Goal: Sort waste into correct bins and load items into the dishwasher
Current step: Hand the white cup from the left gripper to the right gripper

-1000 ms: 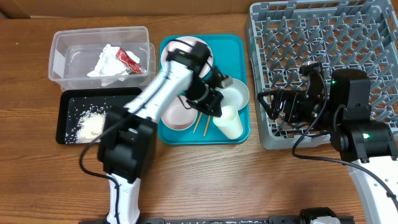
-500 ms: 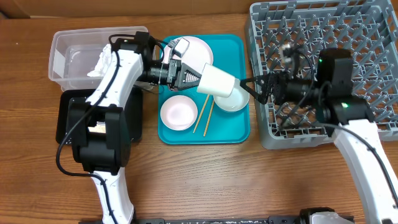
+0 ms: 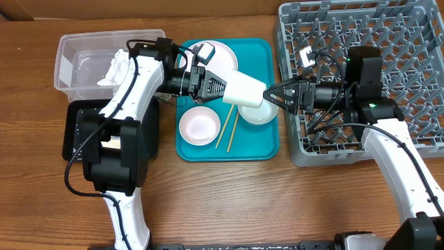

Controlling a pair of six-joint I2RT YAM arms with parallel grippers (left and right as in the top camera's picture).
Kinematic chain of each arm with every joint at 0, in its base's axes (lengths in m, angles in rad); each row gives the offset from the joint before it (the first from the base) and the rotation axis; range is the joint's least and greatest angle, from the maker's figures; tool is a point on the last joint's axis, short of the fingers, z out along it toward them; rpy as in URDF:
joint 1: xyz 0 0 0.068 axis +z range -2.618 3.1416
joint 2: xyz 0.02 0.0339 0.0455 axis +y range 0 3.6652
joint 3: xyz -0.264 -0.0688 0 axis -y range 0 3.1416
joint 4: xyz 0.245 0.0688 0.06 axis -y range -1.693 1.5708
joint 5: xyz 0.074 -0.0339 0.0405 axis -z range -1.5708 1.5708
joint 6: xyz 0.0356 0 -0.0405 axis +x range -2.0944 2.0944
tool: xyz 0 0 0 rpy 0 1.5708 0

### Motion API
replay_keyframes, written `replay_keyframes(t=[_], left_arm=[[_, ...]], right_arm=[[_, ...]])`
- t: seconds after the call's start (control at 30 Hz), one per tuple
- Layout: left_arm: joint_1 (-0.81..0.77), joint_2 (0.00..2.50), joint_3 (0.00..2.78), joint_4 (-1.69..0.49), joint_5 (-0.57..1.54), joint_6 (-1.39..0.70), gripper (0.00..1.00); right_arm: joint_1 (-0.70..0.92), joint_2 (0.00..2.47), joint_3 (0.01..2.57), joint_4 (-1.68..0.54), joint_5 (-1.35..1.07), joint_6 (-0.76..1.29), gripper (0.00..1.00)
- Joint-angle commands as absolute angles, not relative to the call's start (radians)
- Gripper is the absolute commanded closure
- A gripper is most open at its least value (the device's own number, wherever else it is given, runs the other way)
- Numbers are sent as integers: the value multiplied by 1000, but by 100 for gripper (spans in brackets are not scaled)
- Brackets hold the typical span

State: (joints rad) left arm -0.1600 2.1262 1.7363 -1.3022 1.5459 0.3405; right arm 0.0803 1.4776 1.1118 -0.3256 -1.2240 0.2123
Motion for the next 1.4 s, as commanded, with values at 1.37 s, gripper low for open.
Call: replay_keyframes(t=[1.37], left_arm=[[-228,2128,1751,-1240,1581,368,96]], right_arm=[[227,1485,1122,-297,-1121,210,25]])
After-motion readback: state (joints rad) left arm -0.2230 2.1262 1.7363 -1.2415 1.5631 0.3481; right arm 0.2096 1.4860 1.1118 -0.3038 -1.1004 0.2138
